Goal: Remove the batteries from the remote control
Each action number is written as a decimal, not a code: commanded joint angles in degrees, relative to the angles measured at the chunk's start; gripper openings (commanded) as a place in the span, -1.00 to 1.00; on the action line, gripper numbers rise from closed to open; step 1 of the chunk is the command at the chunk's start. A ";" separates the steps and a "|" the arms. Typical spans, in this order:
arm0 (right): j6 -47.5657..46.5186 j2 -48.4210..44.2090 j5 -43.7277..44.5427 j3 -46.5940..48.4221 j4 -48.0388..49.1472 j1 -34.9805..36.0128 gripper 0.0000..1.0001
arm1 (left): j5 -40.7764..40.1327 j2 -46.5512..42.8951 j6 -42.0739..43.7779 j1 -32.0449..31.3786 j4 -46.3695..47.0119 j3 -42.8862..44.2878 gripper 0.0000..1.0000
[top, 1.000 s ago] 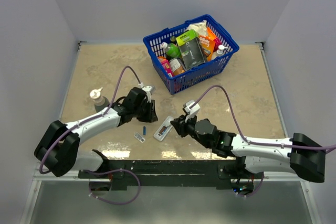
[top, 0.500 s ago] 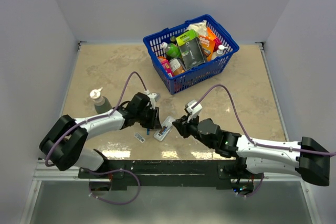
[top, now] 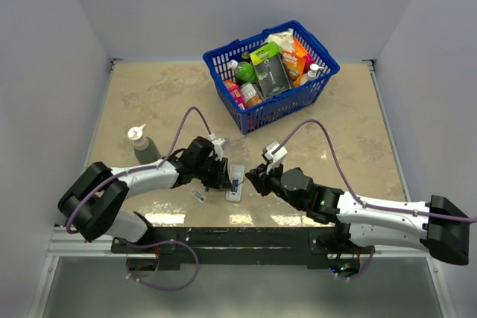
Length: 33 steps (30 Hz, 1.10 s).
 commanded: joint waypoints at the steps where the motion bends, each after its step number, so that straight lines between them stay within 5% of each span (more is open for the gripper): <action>1: -1.86 -1.08 0.14 3.44 -0.91 0.23 -1.00 | 3.98 -0.92 -3.32 -1.27 6.12 -0.95 -0.35; 11: -7.04 0.50 -2.58 3.08 0.05 0.23 -1.00 | -2.70 -4.52 -2.97 -0.40 0.15 0.89 -0.30; 33: -19.53 8.32 -10.57 4.58 2.86 0.23 -1.00 | -0.59 1.19 -0.86 2.06 1.81 3.27 -0.27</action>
